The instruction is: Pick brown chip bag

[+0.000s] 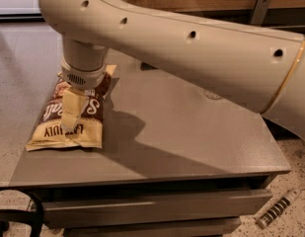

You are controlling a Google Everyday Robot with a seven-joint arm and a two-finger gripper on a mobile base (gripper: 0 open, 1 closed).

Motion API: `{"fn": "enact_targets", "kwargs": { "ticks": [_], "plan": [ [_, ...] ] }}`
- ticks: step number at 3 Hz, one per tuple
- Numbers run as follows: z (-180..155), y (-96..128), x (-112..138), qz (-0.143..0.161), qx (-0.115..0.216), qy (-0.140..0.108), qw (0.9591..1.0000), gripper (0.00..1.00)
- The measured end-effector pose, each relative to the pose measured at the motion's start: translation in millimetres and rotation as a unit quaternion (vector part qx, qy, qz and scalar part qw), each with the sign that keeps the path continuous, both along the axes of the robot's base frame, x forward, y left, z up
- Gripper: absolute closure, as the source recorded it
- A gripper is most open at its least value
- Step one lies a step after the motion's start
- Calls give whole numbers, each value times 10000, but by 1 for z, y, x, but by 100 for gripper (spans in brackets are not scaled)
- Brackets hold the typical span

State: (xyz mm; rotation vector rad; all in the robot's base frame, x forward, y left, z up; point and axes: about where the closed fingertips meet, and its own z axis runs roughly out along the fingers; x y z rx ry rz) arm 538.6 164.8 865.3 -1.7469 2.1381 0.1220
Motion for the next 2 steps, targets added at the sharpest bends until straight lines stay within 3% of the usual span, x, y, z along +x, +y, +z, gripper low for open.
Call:
{"fn": "enact_targets", "kwargs": {
  "ticks": [2],
  "plan": [
    [-37, -15, -1, -76, 88, 173, 9998, 0]
  ]
}}
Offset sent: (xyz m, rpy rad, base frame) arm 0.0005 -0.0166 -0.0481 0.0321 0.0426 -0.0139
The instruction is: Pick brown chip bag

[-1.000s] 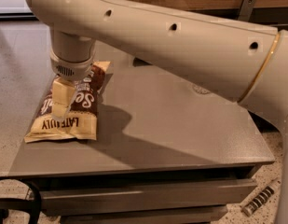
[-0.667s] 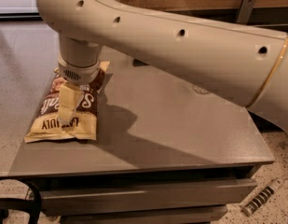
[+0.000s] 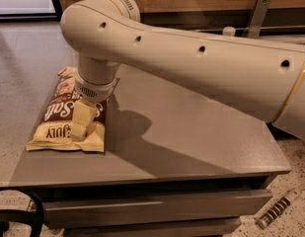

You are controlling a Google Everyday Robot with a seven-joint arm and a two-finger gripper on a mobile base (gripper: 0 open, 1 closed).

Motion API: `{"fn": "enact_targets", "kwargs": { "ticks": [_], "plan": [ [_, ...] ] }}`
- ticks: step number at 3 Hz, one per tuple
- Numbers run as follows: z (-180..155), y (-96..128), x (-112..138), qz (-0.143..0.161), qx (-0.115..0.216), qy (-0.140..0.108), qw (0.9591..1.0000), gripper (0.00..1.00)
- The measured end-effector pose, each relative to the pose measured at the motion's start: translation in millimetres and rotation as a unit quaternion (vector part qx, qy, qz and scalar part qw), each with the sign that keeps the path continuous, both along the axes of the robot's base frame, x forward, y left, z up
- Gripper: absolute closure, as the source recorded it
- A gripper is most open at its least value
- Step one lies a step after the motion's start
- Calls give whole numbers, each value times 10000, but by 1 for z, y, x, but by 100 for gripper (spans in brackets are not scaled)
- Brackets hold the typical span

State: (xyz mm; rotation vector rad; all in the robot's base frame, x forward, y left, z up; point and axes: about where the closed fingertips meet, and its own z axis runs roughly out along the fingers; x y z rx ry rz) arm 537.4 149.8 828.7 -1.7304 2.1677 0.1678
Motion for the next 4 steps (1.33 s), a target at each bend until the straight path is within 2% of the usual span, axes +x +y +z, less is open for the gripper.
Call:
{"fn": "enact_targets", "kwargs": {
  "ticks": [1, 4],
  "plan": [
    [0, 0, -1, 6, -4, -6, 10000, 18],
    [2, 1, -2, 18, -14, -16, 10000, 86]
  ]
}}
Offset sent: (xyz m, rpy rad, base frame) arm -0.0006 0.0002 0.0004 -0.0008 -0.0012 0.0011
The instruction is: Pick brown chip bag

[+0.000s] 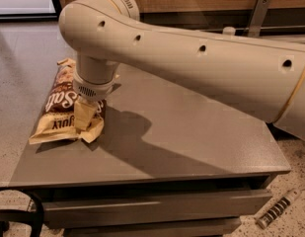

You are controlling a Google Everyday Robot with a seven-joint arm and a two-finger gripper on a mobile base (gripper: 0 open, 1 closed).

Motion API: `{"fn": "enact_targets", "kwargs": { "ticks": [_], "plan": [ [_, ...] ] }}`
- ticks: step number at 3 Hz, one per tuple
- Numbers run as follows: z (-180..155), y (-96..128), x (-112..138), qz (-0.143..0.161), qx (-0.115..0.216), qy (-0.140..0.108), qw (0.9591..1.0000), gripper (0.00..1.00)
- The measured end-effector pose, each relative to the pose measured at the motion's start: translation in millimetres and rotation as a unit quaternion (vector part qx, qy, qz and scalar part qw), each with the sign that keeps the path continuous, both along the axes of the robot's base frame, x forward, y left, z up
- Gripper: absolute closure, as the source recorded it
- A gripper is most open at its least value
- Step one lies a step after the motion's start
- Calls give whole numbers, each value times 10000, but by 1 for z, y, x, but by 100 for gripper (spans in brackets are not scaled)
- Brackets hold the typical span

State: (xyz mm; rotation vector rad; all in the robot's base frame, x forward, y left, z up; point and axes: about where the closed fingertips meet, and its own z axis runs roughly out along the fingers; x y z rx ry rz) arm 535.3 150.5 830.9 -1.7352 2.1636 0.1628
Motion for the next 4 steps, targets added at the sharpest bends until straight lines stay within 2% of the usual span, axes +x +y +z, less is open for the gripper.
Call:
{"fn": "enact_targets", "kwargs": {
  "ticks": [1, 4],
  "plan": [
    [2, 0, 0, 0, 0, 0, 10000, 100],
    [3, 0, 0, 1, 1, -1, 10000, 100]
  ]
}}
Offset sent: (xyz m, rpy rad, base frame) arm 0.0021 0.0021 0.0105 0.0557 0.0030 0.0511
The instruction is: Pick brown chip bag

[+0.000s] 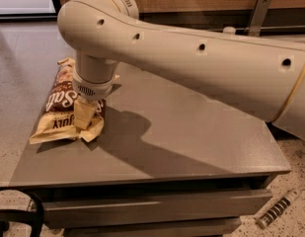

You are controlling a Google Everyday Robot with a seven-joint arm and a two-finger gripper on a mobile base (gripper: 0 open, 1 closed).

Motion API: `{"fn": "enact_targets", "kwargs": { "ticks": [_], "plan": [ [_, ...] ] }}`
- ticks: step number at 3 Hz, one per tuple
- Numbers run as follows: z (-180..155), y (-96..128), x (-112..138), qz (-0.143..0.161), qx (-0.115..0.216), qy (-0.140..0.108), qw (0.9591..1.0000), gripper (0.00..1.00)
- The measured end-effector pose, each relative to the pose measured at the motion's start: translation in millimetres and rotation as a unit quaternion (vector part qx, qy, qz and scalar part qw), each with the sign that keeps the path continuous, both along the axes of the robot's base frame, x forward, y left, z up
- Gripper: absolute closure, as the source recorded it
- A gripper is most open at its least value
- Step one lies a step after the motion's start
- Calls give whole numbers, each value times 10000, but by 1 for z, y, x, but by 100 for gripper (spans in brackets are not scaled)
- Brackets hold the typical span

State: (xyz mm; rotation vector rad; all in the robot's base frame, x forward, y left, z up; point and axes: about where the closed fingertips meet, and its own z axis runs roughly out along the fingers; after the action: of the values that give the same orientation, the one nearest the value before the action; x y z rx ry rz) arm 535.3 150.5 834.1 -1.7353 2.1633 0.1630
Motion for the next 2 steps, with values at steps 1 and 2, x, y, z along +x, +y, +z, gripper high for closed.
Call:
{"fn": "enact_targets", "kwargs": {
  "ticks": [1, 2],
  "plan": [
    [4, -1, 0, 24, 25, -36, 10000, 100],
    [62, -12, 5, 342, 356, -504, 9975, 100]
  ]
}}
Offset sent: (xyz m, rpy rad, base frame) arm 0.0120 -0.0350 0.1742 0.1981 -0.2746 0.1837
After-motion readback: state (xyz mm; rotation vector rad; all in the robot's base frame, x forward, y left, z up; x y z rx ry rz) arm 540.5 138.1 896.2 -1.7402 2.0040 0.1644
